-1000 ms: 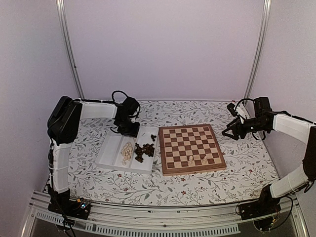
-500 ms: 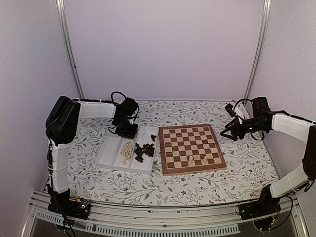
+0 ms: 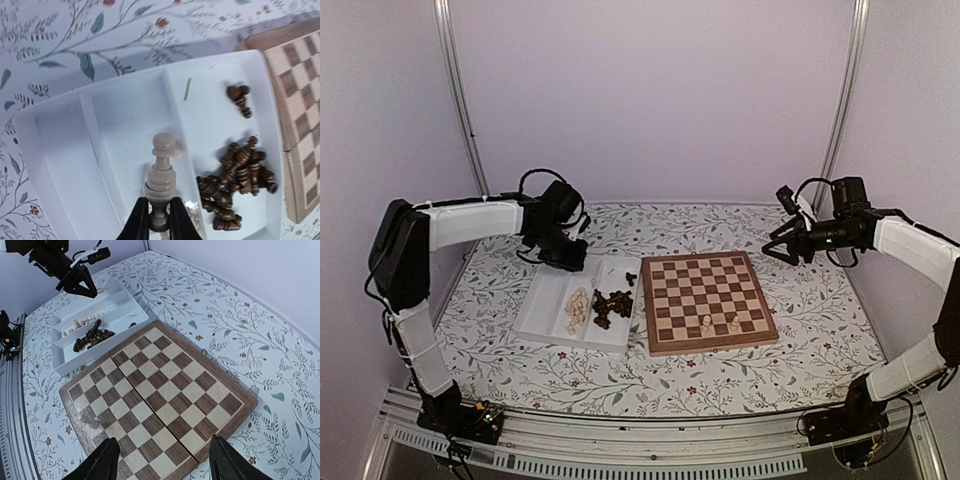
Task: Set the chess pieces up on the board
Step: Pick up the chess piece from the storage box.
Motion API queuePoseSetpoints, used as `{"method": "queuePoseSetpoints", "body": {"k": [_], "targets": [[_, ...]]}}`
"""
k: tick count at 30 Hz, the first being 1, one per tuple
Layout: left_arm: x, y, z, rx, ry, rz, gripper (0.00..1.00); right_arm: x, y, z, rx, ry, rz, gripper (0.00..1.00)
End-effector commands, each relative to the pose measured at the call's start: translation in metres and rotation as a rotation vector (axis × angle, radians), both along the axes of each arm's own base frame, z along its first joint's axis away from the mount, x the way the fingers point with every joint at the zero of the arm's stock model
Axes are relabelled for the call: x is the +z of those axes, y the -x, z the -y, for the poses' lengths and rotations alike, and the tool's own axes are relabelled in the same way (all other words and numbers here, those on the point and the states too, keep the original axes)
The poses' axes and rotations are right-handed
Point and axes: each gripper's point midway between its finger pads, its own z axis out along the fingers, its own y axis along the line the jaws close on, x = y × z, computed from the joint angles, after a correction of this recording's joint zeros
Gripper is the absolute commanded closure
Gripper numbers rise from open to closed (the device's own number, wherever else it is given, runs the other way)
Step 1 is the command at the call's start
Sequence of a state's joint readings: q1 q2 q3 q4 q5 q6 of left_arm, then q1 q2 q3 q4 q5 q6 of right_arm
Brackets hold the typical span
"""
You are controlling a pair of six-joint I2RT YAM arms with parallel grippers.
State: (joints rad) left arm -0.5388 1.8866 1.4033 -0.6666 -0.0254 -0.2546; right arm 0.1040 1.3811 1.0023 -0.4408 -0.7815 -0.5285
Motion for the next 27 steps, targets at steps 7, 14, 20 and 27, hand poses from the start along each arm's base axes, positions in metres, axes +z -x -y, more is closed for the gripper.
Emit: {"method": "queuePoseSetpoints", "body": {"k": [7,14,20,27], "targets": [[0.108,0.089,0.147,-0.574,0.351,0.306,1.0,0.08,0.008,-0.098,0.265,-0.225,-0.064,0.36],[0.141,0.121,0.197,-0.669,0.525,0.39,1.0,0.065,0.04,-0.153,0.424,-0.298,-0.324,0.33],[0.14,0.13,0.211,-0.696,0.542,0.37,1.0,0.052,0.048,-0.17,0.456,-0.285,-0.375,0.33],[0.143,0.131,0.215,-0.709,0.545,0.374,1.0,0.046,0.056,-0.182,0.498,-0.287,-0.4,0.36]]}}
